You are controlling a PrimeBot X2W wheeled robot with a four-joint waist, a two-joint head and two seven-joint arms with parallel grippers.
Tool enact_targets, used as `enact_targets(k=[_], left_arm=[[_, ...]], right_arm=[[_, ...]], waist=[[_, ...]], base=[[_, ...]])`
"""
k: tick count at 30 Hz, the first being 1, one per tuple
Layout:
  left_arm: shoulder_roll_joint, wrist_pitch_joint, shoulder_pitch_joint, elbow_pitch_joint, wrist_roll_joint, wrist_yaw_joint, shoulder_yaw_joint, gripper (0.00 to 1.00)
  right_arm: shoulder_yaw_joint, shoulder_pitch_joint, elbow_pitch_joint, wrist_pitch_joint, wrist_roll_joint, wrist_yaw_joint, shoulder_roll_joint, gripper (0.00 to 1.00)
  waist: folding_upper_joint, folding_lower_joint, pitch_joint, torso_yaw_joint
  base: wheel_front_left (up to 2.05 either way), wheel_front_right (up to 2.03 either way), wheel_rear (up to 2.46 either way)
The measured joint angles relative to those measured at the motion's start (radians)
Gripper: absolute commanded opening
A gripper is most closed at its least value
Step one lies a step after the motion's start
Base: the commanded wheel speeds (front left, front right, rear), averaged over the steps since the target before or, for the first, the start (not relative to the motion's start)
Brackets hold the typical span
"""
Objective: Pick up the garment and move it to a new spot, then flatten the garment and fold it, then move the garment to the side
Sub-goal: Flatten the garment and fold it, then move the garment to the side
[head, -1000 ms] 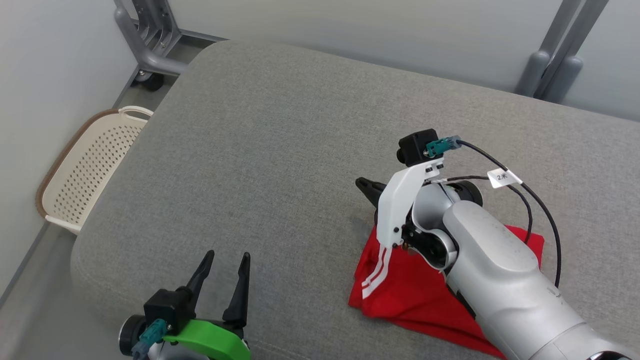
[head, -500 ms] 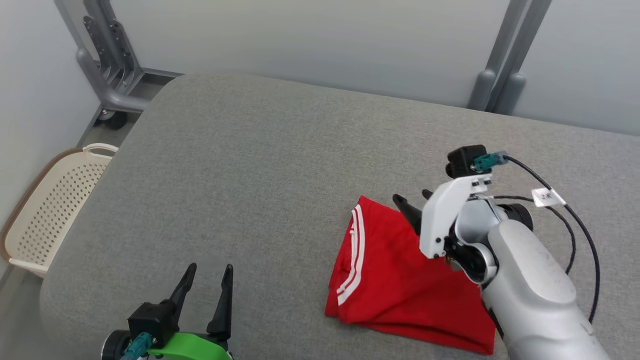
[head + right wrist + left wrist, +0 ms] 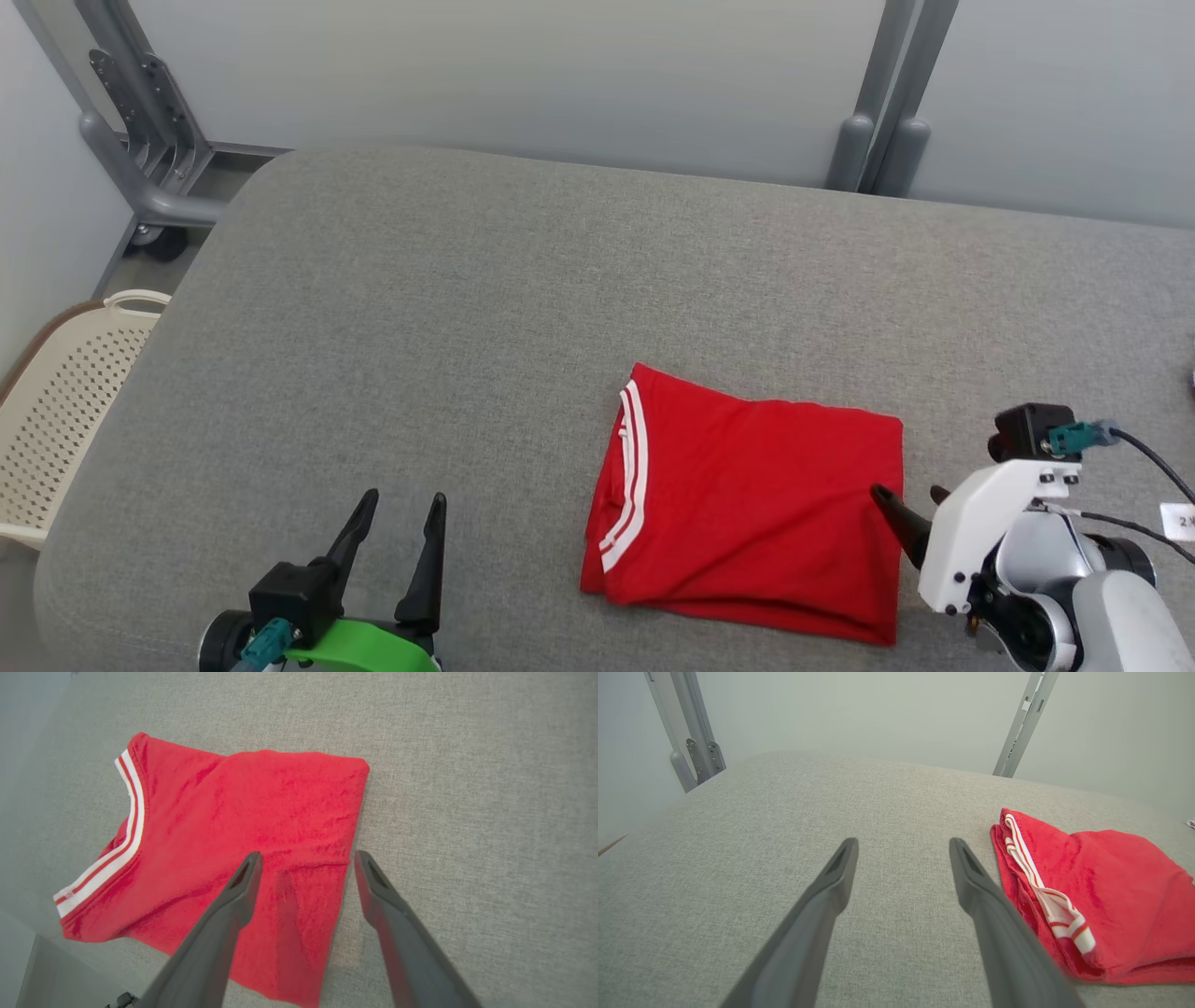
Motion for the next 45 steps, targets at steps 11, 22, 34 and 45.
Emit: enact_targets(k=[11, 22, 34, 45], left_arm=[[0.0, 0.0, -0.03, -0.003, -0.001, 0.0, -0.002, 1.0], [0.003, 0.0, -0.046, 0.001, -0.007, 0.0, -0.017, 1.0], [0.004, 0.0, -0.05, 0.003, -0.009, 0.0, -0.027, 1.0], [0.004, 0.0, -0.06, 0.005, -0.012, 0.0, -0.027, 1.0]], right_arm=[[-0.023, 0.072, -0.028, -0.019, 0.056, 0.0, 0.0, 1.0], [-0.004, 0.037, 0.06, -0.078, 0.08, 0.0, 0.0, 1.0], [-0.005, 0.013, 0.138, -0.097, 0.034, 0.001, 0.002, 0.0], [-0.048, -0.019, 0.16, -0.131, -0.082, 0.002, 0.006, 0.0]], waist=[[0.0, 0.0, 0.053, -0.007], [0.0, 0.0, 0.088, 0.011], [0.0, 0.0, 0.107, 0.011], [0.0, 0.0, 0.107, 0.001]], base=[[0.0, 0.0, 0.0], [0.0, 0.0, 0.0], [0.0, 0.0, 0.0], [0.0, 0.0, 0.0]])
